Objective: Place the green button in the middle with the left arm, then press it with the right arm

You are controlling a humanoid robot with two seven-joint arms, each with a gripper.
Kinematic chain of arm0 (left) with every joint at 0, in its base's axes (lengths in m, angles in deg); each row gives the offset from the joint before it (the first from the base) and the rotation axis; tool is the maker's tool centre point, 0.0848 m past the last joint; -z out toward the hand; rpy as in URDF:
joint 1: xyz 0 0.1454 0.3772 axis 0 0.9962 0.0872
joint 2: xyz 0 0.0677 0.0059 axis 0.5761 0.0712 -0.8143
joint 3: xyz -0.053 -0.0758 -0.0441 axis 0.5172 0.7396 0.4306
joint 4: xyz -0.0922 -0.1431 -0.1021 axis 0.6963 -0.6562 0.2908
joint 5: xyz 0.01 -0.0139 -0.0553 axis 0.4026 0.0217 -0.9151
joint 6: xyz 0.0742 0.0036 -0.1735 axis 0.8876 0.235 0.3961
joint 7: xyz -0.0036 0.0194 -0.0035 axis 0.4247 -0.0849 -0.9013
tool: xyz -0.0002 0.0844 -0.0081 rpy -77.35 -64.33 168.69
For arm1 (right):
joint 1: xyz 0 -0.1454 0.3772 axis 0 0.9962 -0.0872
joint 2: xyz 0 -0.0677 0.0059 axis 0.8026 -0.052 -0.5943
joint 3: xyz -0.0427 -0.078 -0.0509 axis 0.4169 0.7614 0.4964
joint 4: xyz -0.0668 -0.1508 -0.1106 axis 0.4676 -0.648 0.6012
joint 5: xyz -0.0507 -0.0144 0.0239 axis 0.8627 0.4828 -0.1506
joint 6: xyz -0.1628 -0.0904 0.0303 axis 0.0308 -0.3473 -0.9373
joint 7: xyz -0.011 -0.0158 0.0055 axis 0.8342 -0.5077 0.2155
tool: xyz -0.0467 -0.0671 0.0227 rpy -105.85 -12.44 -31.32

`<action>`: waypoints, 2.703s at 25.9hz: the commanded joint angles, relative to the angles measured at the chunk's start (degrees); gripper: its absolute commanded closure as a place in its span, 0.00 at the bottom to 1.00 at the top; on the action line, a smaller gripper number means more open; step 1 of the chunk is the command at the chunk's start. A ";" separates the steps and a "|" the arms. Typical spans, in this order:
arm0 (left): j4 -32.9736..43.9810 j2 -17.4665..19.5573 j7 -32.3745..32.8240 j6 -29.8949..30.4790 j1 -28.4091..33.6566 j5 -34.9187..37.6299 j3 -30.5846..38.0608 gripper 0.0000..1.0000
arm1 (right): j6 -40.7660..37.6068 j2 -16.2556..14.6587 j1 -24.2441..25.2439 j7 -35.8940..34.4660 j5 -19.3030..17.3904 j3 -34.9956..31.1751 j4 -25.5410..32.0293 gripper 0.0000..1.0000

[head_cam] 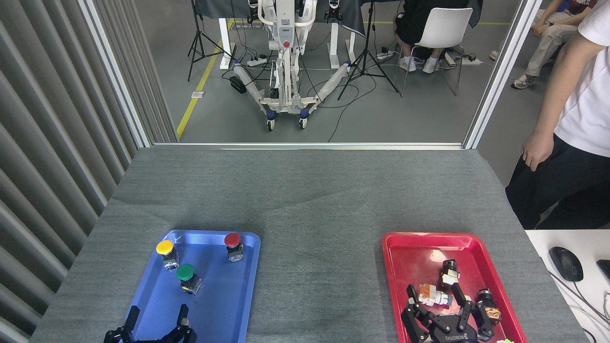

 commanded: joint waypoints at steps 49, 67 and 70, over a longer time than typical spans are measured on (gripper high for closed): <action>-0.44 0.36 -0.64 2.11 -0.69 0.27 -0.09 0.01 | 5.62 1.81 -0.97 -0.40 4.67 1.43 -0.44 0.00; -8.79 0.53 -0.38 5.45 -7.46 0.71 0.00 0.01 | 5.36 2.69 -1.06 -0.40 4.67 1.52 -0.53 0.00; -8.96 0.45 -0.29 5.45 -7.37 0.97 0.44 0.01 | 5.36 2.87 -1.06 -0.40 4.67 1.52 -0.53 0.00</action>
